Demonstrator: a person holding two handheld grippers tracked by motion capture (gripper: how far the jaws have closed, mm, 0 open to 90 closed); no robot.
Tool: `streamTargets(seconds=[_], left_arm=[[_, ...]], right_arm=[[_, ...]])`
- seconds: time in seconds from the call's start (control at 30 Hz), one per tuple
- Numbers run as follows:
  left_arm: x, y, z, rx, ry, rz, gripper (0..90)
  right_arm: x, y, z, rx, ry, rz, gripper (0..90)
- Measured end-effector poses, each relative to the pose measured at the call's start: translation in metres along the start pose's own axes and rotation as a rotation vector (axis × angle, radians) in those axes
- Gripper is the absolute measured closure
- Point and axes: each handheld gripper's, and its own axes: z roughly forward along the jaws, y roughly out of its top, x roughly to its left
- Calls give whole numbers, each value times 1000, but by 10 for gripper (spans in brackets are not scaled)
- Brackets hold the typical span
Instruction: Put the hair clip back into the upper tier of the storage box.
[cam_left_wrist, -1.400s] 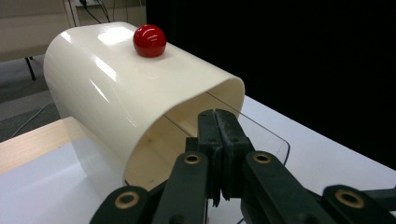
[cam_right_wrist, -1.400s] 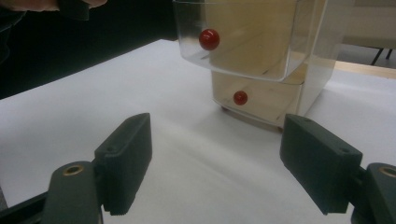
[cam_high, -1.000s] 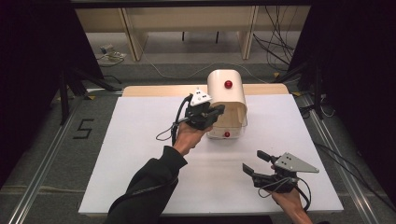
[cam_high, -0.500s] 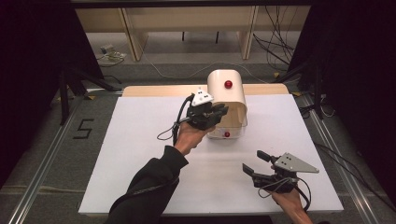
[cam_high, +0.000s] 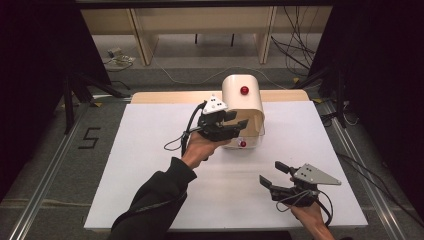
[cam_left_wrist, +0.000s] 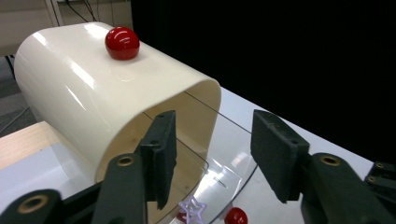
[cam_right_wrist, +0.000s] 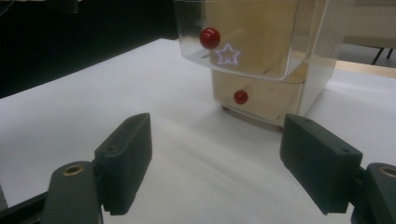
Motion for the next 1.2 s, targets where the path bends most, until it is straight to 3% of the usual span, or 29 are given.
streamTargets(seconds=[0.33,1.2], left_arm=[[3,-9,-14,-8,-34,6,301],[12,-41,-46,-54,-13,-9,266]], right_arm=[[0,0,0,4,-2,2,260],[1,0,1,3,-1,0,260]])
